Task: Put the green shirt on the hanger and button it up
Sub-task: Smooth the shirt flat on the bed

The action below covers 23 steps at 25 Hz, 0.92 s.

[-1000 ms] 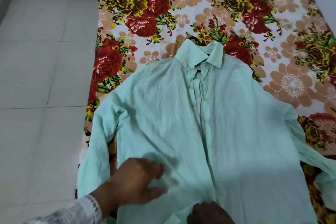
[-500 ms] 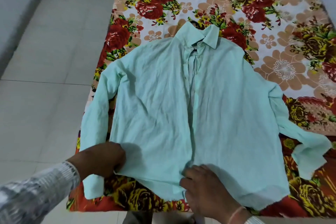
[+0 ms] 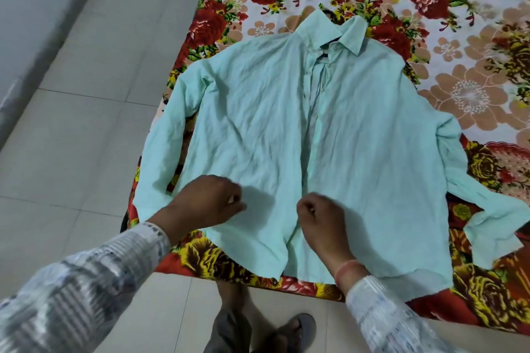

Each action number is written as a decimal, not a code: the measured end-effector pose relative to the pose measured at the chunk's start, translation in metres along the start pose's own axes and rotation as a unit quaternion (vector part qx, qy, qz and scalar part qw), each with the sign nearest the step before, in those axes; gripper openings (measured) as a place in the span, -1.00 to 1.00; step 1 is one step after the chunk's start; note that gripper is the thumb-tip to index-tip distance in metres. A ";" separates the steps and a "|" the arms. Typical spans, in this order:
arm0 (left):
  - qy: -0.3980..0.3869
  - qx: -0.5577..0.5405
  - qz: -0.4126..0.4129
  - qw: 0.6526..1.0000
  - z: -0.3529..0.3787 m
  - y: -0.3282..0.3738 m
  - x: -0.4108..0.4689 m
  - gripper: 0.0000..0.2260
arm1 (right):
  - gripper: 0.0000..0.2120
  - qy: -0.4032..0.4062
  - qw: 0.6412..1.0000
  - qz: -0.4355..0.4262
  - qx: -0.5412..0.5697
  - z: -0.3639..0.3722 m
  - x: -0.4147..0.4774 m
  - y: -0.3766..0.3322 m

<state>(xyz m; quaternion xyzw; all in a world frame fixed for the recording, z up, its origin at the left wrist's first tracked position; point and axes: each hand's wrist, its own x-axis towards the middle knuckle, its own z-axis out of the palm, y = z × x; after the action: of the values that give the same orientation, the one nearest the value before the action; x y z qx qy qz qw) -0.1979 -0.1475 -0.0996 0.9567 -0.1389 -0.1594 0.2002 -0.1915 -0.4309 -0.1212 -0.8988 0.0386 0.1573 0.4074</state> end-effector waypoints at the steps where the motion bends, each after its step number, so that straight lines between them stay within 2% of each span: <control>1: 0.051 -0.049 0.004 0.998 0.008 0.012 0.004 -0.78 | -0.90 0.053 0.998 0.035 0.000 0.005 0.008 0.000; 3: 0.095 -0.105 -0.033 0.989 0.024 0.031 0.012 -0.72 | -0.80 0.021 0.996 0.084 -0.003 0.014 0.020 -0.004; 5: 0.065 -0.128 -0.095 0.985 0.037 0.039 0.022 -0.62 | -0.77 -0.046 0.995 0.086 -0.012 0.016 0.028 -0.005; 7: 0.002 -0.113 -0.140 0.984 0.046 0.040 0.026 -0.58 | -0.73 -0.064 0.987 0.113 0.090 0.012 0.031 -0.004; 8: -0.014 -0.110 -0.149 0.983 0.049 0.040 0.027 -0.58 | -0.73 -0.058 0.970 0.150 0.182 0.009 0.032 -0.003; 9: -0.021 -0.108 -0.154 0.982 0.050 0.040 0.028 -0.58 | -0.76 -0.062 0.936 0.193 0.287 0.008 0.034 -0.002; 11: -0.035 -0.099 -0.150 0.983 0.050 0.041 0.031 -0.58 | -0.89 -0.130 0.838 0.275 0.452 0.000 0.035 -0.013; 13: -0.055 -0.073 -0.143 0.985 0.046 0.042 0.037 -0.57 | -0.75 -0.196 0.795 0.283 0.500 -0.004 0.044 -0.024; 15: -0.073 -0.044 -0.138 0.987 0.044 0.041 0.045 -0.55 | -0.69 -0.150 0.774 0.264 0.555 -0.006 0.059 -0.031; 16: -0.085 -0.030 -0.136 0.987 0.046 0.039 0.049 -0.55 | -0.69 -0.094 0.777 0.254 0.568 -0.009 0.066 -0.031; 17: -0.100 -0.018 -0.136 0.985 0.045 0.039 0.053 -0.54 | -0.71 -0.041 0.801 0.248 0.544 -0.013 0.072 -0.028; 18: -0.119 -0.008 -0.137 0.983 0.044 0.039 0.057 -0.55 | -0.80 -0.001 0.848 0.245 0.471 -0.020 0.074 -0.026; 19: -0.138 0.000 -0.139 0.981 0.040 0.039 0.061 -0.55 | -0.94 0.016 0.891 0.234 0.389 -0.024 0.074 -0.021; 20: -0.160 0.007 -0.142 0.977 0.036 0.039 0.067 -0.56 | -0.91 0.021 0.925 0.224 0.305 -0.027 0.072 -0.016; 21: -0.181 0.007 -0.146 0.973 0.031 0.038 0.073 -0.58 | -0.84 0.026 0.951 0.213 0.224 -0.026 0.071 -0.006; 23: -0.168 -0.046 -0.151 0.973 0.023 0.044 0.085 -0.70 | -0.88 0.010 0.978 0.189 0.088 -0.023 0.062 0.010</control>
<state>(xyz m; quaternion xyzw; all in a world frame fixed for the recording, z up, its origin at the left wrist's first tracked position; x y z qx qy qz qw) -0.1380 -0.2221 -0.1217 0.9159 -0.0171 -0.3524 0.1915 -0.1295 -0.4508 -0.1340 -0.8371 0.2257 0.2186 0.4478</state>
